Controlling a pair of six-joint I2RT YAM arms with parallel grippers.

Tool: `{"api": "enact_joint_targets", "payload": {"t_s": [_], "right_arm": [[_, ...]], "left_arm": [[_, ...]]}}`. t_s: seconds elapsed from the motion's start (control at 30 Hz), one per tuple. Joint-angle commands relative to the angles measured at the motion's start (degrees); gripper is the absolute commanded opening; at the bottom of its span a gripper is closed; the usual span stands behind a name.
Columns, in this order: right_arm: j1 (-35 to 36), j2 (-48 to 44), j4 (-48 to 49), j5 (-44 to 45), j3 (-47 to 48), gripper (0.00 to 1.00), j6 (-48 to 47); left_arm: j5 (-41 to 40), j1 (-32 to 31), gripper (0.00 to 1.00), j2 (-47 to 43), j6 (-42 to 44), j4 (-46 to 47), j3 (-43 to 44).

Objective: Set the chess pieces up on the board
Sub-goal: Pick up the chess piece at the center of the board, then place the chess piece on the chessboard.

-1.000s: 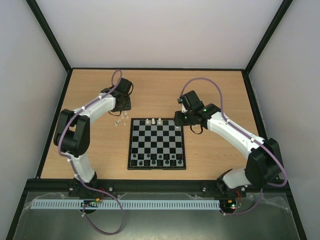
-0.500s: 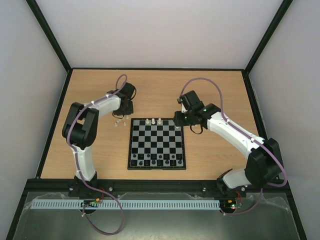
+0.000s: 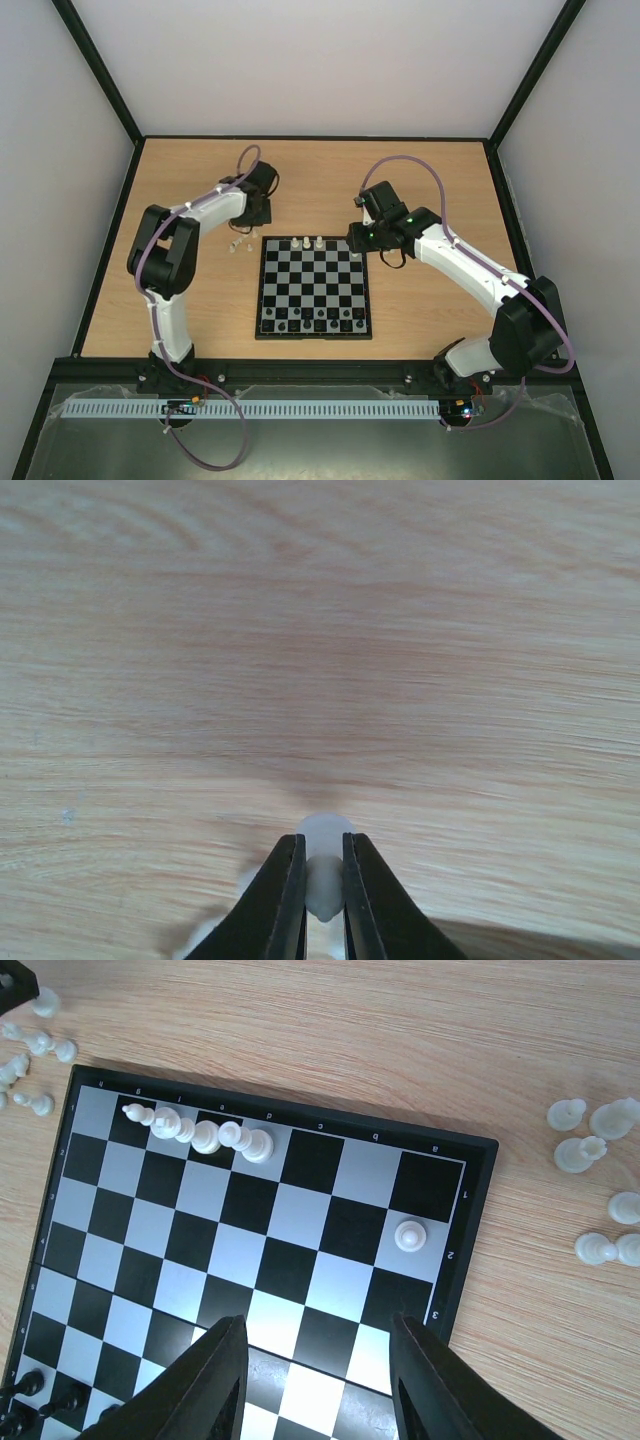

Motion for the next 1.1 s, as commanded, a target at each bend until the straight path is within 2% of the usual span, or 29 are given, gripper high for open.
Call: {"api": "enact_joint_targets", "payload": {"t_s": [0.0, 0.2, 0.37, 0.63, 1.07], "right_arm": [[0.1, -0.3, -1.6, 0.3, 0.0, 0.4, -0.5], [0.2, -4.1, -5.0, 3.2, 1.8, 0.4, -0.2], [0.1, -9.8, -9.3, 9.2, 3.7, 0.41, -0.2], [0.2, -14.0, -10.4, 10.8, 4.1, 0.43, 0.3], [0.1, -14.4, -9.5, 10.7, 2.8, 0.43, 0.0]], "left_arm": [[-1.3, -5.9, 0.03, -4.6, 0.8, -6.0, 7.2], [2.5, -15.0, 0.04, -0.8, 3.2, -13.7, 21.4], [3.4, -20.3, 0.05, 2.8, 3.2, -15.9, 26.7], [3.3, -25.9, 0.07, 7.2, 2.7, -17.0, 27.6], [4.1, -27.4, 0.08, 12.6, 2.3, -16.5, 27.5]]}}
